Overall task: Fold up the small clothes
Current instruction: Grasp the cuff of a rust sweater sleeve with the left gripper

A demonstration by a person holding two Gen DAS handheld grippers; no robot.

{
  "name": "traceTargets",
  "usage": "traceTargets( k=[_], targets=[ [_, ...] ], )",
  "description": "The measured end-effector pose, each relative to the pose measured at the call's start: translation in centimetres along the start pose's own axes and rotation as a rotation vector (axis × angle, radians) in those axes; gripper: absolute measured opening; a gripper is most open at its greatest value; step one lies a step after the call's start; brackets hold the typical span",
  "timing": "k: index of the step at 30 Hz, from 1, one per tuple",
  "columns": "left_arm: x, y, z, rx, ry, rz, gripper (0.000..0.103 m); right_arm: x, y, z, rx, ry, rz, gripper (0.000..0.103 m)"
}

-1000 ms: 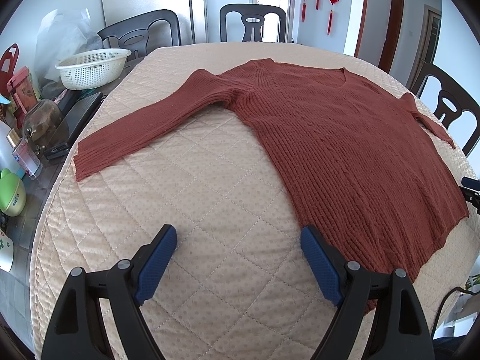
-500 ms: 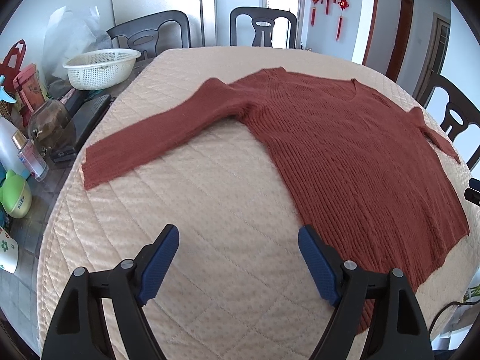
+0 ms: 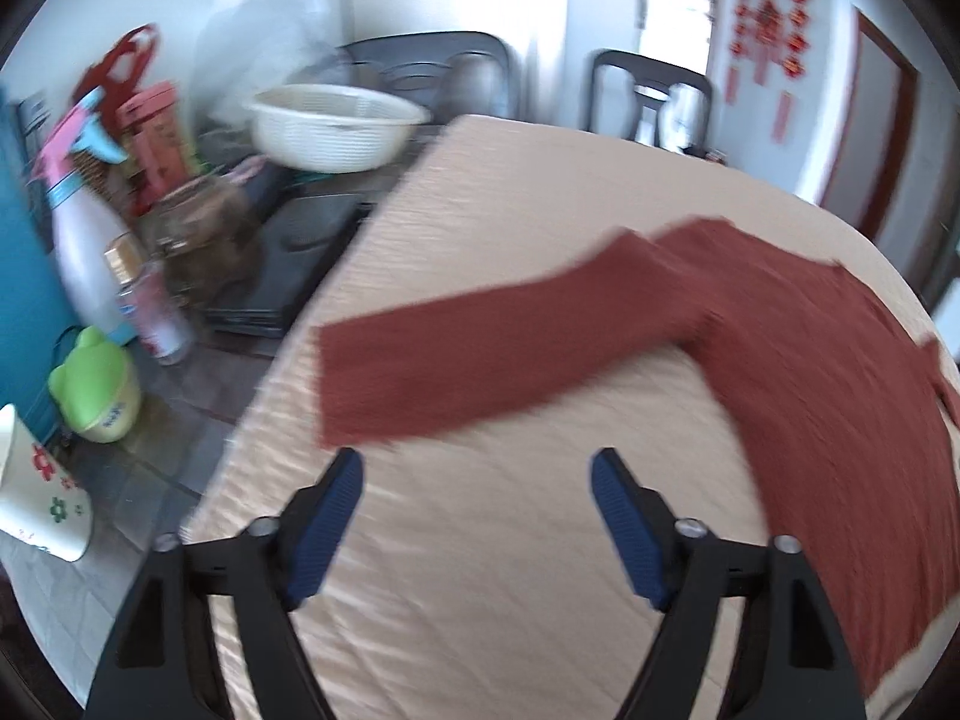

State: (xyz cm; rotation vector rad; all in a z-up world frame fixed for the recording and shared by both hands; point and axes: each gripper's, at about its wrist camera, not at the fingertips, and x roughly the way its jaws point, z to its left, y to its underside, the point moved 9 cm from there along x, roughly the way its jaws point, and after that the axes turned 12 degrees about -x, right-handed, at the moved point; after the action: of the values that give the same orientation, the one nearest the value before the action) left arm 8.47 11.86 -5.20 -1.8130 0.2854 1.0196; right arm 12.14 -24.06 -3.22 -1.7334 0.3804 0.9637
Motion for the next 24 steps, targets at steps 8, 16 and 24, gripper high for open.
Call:
traceTargets(
  k=[8, 16, 24],
  targets=[
    [2.9, -2.3, 3.5, -0.132, -0.063, 0.003, 0.064, 1.6, -2.0, 0.7, -0.015, -0.045, -0.015, 0.066],
    [4.2, -2.6, 3.2, -0.142, -0.073, 0.022, 0.022, 2.8, -2.1, 0.6, -0.002, -0.078, 0.001, 0.066],
    [0.6, -6.2, -2.7, -0.146, 0.206, -0.022, 0.011, 3.2, -1.5, -0.2, 0.031, -0.091, 0.012, 0.066]
  ],
)
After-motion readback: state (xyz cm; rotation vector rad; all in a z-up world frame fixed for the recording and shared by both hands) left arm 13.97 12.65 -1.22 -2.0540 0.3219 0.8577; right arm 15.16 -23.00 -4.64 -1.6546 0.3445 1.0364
